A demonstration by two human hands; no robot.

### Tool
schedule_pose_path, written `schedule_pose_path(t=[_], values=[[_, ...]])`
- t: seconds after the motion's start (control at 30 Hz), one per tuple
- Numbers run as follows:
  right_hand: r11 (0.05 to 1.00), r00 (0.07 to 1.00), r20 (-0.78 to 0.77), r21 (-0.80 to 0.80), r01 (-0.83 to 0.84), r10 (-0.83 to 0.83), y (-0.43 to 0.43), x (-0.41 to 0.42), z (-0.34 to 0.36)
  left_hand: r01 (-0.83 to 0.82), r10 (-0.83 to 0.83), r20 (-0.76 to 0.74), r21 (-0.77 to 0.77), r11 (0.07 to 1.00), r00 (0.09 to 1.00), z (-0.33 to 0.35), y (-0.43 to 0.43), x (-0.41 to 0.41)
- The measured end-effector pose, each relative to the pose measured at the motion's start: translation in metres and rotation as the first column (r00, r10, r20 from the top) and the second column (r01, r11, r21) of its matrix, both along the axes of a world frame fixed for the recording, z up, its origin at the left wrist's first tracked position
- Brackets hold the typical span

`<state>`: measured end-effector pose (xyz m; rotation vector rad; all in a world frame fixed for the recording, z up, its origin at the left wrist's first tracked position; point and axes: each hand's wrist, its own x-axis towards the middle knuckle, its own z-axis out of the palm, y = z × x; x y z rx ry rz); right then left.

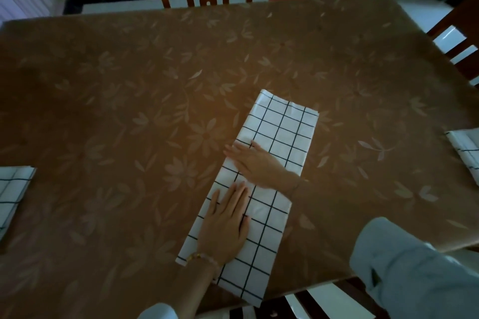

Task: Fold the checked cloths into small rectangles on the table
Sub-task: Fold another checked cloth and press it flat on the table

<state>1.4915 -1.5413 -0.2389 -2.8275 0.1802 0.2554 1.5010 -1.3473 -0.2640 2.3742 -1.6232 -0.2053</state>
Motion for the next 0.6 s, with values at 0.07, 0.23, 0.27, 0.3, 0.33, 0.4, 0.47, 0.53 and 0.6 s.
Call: schedule_pose_path(t=[0.07,0.23,0.27,0.3,0.33,0.4,0.47,0.53,0.6], values=[[0.999,1.0,-0.007,-0.035,0.021,-0.021,-0.02,0.007,0.001,-0.001,0.001,0.001,0.012,1.0,1.0,0.001,0.0,0.0],[0.983,0.993,-0.04,-0.155,0.101,-0.109,-0.063,0.025,0.001,0.001,-0.002,0.022,0.049,0.999,1.0,0.0,0.001,0.0],[0.979,0.991,-0.051,-0.166,0.116,-0.126,-0.07,0.028,0.002,0.001,-0.002,0.022,0.053,0.999,1.0,0.001,0.001,-0.001],[0.975,0.988,-0.062,-0.177,0.131,-0.144,-0.077,0.032,0.002,0.002,-0.003,0.02,0.056,0.998,1.0,0.001,0.001,-0.001],[0.972,0.984,-0.074,-0.185,0.146,-0.162,-0.085,0.035,0.003,0.002,-0.003,0.017,0.059,0.998,1.0,0.002,0.001,-0.001],[0.961,0.976,-0.097,-0.215,0.171,-0.195,-0.097,0.04,0.005,-0.002,0.001,0.016,0.069,0.998,1.0,0.002,0.001,-0.001],[0.942,0.967,-0.103,-0.272,0.197,-0.232,-0.108,0.046,0.006,-0.005,0.004,0.014,0.079,0.997,1.0,0.003,0.001,-0.001],[0.928,0.959,-0.118,-0.305,0.214,-0.259,-0.118,0.051,0.006,-0.006,0.006,0.005,0.079,0.997,1.0,0.004,0.001,-0.002],[0.923,0.952,-0.142,-0.319,0.216,-0.272,-0.127,0.057,0.007,-0.006,0.006,0.001,0.079,0.997,1.0,0.005,0.0,-0.002]])
